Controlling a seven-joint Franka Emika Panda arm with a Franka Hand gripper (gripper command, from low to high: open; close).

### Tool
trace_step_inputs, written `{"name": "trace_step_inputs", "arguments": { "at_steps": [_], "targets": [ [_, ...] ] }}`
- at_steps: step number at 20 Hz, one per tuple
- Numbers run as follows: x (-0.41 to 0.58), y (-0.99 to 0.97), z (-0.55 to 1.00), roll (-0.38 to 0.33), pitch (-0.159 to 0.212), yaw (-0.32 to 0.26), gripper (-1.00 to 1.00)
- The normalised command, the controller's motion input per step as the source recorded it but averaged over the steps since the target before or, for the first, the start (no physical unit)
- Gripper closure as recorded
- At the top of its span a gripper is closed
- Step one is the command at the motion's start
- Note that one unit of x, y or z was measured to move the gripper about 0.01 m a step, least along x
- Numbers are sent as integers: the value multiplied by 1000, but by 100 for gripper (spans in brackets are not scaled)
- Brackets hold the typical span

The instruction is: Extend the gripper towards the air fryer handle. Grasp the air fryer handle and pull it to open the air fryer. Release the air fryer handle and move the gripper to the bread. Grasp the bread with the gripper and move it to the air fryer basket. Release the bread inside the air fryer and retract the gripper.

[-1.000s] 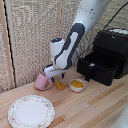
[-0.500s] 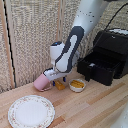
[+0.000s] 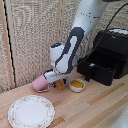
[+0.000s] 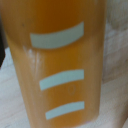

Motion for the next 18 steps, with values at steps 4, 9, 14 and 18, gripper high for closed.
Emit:
{"name": "trace_step_inputs", "arguments": {
  "at_steps": [4, 9, 14, 18],
  "targets": [
    [44, -4, -6, 26, 0, 45, 100],
    [-14, 0, 163, 51, -3, 1, 100],
    [-46, 40, 831, 8, -2, -65, 100],
    [0, 44, 999, 0, 29, -47, 100]
  ]
}}
